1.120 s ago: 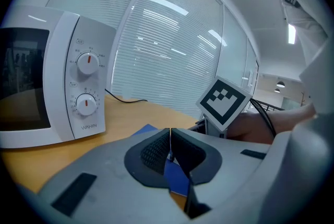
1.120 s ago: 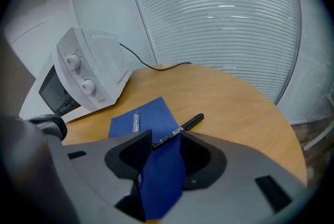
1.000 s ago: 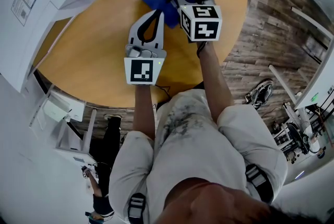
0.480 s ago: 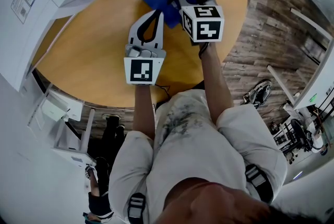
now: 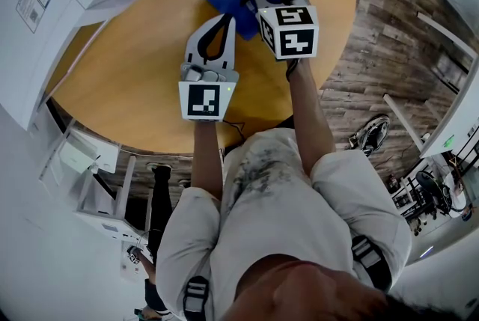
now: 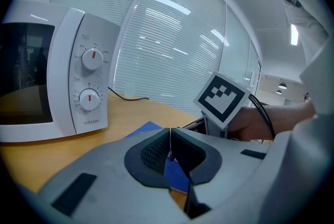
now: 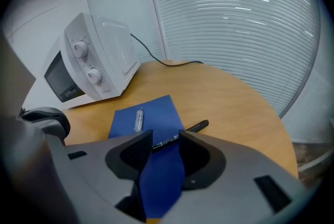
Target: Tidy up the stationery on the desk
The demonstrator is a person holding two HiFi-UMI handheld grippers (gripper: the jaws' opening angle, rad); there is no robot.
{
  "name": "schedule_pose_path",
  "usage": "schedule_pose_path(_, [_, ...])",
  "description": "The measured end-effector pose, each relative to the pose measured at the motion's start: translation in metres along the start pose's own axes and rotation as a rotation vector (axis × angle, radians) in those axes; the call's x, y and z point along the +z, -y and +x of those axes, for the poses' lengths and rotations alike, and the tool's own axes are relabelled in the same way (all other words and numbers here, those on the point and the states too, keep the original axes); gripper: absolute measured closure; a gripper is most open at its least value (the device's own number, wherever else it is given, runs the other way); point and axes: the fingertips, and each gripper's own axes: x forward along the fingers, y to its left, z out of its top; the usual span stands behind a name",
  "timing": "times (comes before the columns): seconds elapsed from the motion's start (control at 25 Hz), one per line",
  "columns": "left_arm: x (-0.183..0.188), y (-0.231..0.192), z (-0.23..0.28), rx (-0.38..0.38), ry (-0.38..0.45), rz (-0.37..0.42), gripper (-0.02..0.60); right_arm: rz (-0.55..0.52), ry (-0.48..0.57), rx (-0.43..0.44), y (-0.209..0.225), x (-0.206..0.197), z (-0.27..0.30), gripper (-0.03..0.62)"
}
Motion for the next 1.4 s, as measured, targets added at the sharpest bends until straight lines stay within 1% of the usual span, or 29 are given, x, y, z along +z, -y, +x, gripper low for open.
schedule_pose_path(0.2, [-0.001,0.0,-0.001,-0.002,0.001,0.001,0.568,-0.133,0.008,0.103,-0.022,0.004,0.003,0.388])
schedule_pose_path(0.32, [-0.003,-0.003,-0.002,0.007,-0.002,-0.014,0.568,-0.198,0.019,0.168,-0.035,0.004,0.003,0.391])
schedule_pose_path(0.48, [-0.006,-0.013,-0.007,0.038,0.002,-0.049,0.568,-0.296,0.014,0.268,-0.059,0.001,0.001,0.395])
schedule_pose_path(0.56, [-0.01,-0.018,-0.011,0.055,-0.005,-0.057,0.568,-0.334,0.007,0.292,-0.069,-0.003,0.001,0.395])
schedule_pose_path(0.64, [-0.015,-0.023,-0.015,0.059,-0.01,-0.032,0.568,-0.347,0.004,0.286,-0.074,-0.004,0.0,0.396])
schedule_pose_path(0.68, [-0.016,-0.025,-0.016,0.062,-0.012,-0.025,0.568,-0.348,0.004,0.273,-0.075,-0.004,0.0,0.395])
schedule_pose_path(0.8, [-0.018,-0.03,-0.021,0.078,-0.013,-0.037,0.568,-0.336,0.002,0.222,-0.072,-0.003,-0.002,0.395])
schedule_pose_path(0.92, [-0.018,-0.033,-0.025,0.092,-0.013,-0.058,0.568,-0.3,-0.003,0.198,-0.068,-0.005,-0.004,0.395])
schedule_pose_path(1.0, [-0.019,-0.034,-0.026,0.088,-0.011,-0.051,0.568,-0.271,-0.009,0.188,-0.065,-0.007,-0.006,0.395])
schedule_pose_path(1.08, [-0.019,-0.034,-0.026,0.081,-0.009,-0.036,0.568,-0.235,-0.019,0.182,-0.063,-0.008,-0.006,0.395])
schedule_pose_path(1.24, [-0.018,-0.033,-0.027,0.075,-0.007,-0.032,0.568,-0.15,-0.04,0.185,-0.064,-0.009,-0.002,0.395])
schedule_pose_path(1.4, [-0.016,-0.032,-0.027,0.078,-0.004,-0.047,0.568,-0.095,-0.057,0.196,-0.069,-0.009,0.001,0.395])
